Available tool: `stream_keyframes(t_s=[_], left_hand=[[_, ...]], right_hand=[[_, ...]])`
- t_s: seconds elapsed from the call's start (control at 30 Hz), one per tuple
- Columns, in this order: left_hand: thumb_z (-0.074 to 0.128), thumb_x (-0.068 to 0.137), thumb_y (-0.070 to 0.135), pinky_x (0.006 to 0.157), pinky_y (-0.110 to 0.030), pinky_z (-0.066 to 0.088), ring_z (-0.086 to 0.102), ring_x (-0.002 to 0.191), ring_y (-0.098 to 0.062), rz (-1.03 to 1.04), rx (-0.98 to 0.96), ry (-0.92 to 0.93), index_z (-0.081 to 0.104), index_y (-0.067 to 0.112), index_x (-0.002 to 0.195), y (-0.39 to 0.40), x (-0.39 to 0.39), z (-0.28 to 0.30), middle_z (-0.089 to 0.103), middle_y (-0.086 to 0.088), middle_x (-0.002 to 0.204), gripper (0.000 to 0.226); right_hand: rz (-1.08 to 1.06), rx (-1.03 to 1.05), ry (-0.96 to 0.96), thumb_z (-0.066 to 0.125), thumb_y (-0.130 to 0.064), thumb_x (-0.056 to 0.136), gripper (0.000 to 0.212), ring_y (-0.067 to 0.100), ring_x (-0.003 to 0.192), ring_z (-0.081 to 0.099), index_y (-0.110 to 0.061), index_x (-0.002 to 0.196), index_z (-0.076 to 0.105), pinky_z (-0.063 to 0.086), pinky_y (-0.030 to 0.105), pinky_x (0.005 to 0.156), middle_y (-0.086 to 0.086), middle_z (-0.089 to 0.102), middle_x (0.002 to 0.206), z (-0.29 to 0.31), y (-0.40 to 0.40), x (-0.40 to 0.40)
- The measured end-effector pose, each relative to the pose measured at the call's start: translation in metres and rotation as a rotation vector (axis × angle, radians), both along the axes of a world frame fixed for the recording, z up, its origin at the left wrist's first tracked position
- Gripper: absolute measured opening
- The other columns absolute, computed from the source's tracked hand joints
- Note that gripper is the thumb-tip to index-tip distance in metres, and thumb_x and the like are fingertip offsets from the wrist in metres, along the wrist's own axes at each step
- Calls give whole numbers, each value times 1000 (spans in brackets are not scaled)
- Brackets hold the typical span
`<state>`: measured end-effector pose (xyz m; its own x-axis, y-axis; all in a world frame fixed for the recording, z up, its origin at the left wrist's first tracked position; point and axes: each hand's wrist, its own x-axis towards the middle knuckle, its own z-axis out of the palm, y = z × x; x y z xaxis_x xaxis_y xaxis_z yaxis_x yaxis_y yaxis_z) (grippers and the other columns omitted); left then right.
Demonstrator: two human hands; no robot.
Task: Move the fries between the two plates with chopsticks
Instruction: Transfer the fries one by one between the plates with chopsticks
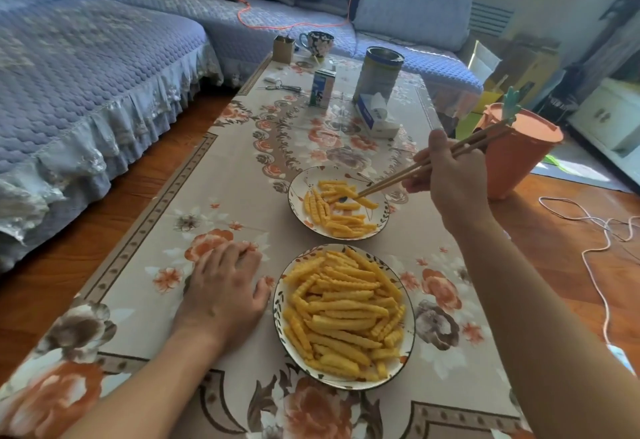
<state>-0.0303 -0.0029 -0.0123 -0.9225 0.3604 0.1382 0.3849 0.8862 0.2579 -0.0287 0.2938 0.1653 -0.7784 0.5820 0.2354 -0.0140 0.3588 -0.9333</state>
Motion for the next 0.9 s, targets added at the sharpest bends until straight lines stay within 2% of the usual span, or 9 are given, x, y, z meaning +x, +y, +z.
stream_keyframes(t_s=[0.1, 0.23, 0.37, 0.53, 0.63, 0.77, 0.9], left_hand=[[37, 91, 49, 117, -46, 30, 39, 137, -24, 0, -1, -2, 56, 28, 127, 1, 2, 2, 53, 0, 139, 46], [37, 91, 49, 116, -47, 31, 39, 136, -25, 8, -13, -10, 56, 27, 128, 2, 3, 3, 52, -1, 140, 47], [37, 90, 49, 115, -48, 32, 40, 134, -26, 7, -6, -16, 57, 26, 127, 3, 3, 3, 53, -2, 139, 48], [36, 91, 50, 115, -47, 32, 39, 134, -24, 0, -8, -15, 55, 27, 128, 2, 2, 3, 51, -1, 139, 48], [37, 91, 50, 113, -47, 33, 40, 133, -24, -3, -15, -12, 56, 27, 127, 2, 1, 2, 52, -1, 138, 47], [38, 91, 50, 114, -47, 34, 40, 134, -24, -4, -21, -10, 56, 27, 127, 0, 1, 0, 52, -1, 138, 47], [36, 91, 52, 114, -47, 34, 40, 134, -23, -7, -21, -3, 57, 27, 127, 1, 0, -1, 53, 0, 138, 49]], right_hand=[[66, 6, -27, 49, -35, 107, 44, 21, 50, 69, -6, 78, 65, 62, 32, 53, 3, 66, 53, 35, -4, 29], [185, 41, -157, 49, -37, 106, 46, 26, 52, 70, -2, 80, 65, 61, 32, 52, 5, 67, 54, 58, -16, 65], [307, 112, -293, 50, -39, 105, 49, 31, 53, 70, 1, 82, 66, 60, 37, 54, 11, 67, 55, 44, -36, 81], [341, 156, -305, 55, -36, 104, 42, 29, 52, 71, -3, 81, 69, 60, 37, 53, 10, 68, 56, 24, -49, 82], [281, 141, -229, 55, -33, 104, 40, 30, 52, 70, -1, 83, 69, 62, 41, 54, 12, 67, 56, 26, -40, 79], [129, 112, -58, 55, -27, 105, 37, 28, 50, 69, -1, 84, 69, 61, 36, 50, 8, 66, 53, 25, -25, 64], [19, 210, -68, 57, -30, 104, 32, 22, 55, 73, -8, 86, 72, 64, 37, 58, 6, 71, 62, -1, -10, 38]])
